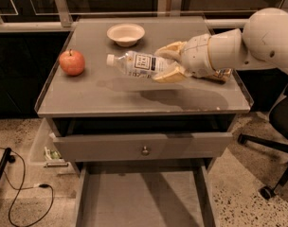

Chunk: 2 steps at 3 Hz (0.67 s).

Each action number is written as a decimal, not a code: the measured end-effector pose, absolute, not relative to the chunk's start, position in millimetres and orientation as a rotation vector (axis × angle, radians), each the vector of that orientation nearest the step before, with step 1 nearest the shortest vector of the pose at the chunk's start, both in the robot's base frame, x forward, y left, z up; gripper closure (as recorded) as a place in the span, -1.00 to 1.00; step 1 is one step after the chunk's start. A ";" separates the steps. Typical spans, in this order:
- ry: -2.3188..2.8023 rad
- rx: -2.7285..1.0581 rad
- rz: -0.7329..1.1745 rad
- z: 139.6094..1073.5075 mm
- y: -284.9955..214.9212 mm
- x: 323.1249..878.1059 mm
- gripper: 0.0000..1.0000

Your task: Pick blue plastic bottle from middle drawer and place on counter

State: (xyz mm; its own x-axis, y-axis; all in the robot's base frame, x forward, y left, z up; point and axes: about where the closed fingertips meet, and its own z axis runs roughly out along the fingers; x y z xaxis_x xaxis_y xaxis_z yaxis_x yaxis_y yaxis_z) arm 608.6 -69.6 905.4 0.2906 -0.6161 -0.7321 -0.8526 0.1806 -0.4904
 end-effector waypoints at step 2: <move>1.584 -1.402 0.275 871.6 -91.0 641.3 1.00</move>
Offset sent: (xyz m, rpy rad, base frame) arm 0.0502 -0.0410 -0.0558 0.0137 0.1559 -0.2551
